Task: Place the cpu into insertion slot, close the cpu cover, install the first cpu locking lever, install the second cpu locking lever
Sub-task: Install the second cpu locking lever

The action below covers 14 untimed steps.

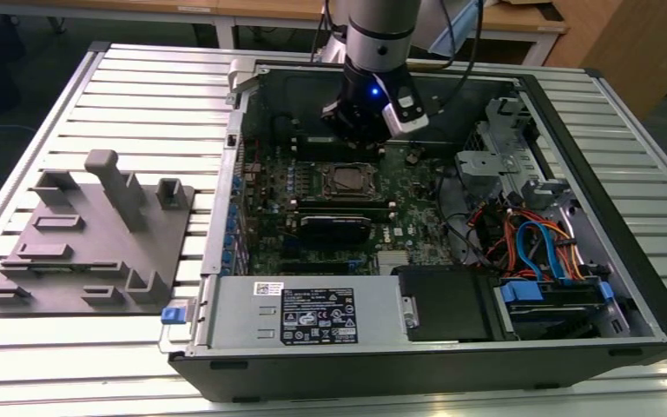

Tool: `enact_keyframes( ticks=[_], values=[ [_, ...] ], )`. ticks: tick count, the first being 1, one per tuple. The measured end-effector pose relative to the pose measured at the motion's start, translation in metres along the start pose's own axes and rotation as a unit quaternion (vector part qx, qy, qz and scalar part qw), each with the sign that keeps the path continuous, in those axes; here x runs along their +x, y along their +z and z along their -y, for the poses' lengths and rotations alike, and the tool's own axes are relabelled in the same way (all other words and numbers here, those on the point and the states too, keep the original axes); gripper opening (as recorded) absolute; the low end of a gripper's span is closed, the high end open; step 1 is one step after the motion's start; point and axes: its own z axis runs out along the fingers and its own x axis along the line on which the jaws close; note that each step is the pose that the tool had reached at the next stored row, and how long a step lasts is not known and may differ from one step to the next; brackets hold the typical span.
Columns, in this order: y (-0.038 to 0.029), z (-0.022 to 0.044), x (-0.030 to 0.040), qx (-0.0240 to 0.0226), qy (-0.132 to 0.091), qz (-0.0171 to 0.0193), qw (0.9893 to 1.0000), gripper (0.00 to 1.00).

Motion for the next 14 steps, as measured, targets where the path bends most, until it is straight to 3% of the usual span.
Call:
enact_keyframes(
  ticks=[14],
  values=[
    [-0.0019,0.0028,-0.0002,0.0,0.0,0.0,1.0,0.1]
  ],
)
